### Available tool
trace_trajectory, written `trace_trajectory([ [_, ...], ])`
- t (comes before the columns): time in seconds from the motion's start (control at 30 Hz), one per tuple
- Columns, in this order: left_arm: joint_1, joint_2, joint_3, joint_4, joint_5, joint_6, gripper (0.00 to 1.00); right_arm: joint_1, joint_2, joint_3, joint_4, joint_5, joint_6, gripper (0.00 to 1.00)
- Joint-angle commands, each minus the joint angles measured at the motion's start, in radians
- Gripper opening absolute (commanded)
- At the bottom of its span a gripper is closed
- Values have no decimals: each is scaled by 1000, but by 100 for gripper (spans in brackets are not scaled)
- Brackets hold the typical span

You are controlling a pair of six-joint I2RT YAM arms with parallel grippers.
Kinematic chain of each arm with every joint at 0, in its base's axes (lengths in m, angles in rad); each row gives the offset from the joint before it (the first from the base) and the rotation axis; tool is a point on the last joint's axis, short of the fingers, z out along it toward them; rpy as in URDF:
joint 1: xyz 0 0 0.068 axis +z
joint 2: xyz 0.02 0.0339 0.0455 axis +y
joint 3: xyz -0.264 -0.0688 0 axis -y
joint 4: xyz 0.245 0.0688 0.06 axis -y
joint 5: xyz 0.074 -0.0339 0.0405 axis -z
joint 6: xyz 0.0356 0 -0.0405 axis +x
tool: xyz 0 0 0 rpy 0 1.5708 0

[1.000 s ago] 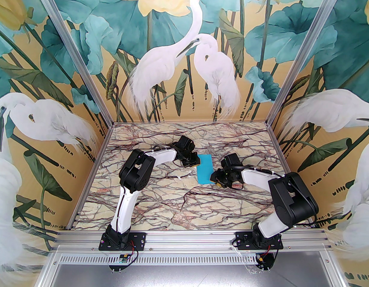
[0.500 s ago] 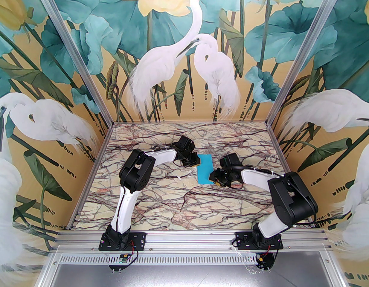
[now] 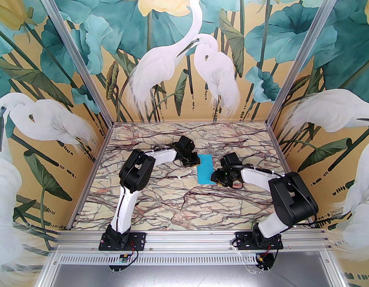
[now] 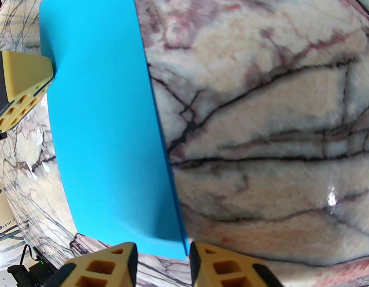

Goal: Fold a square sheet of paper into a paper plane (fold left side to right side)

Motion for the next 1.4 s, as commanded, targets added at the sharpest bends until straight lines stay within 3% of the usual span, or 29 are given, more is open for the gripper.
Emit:
trace_trajectory([
  [0.0,-6,36,-27,-12,-2,-7,11,13,-6,12,-37,18,-23,36],
  [0.33,-5,34,-29,-11,-2,-7,11,51,26,32,-10,7,-1,36],
  [1.37,-8,39,-30,-10,7,-5,11,13,-65,37,48,-42,99,36],
])
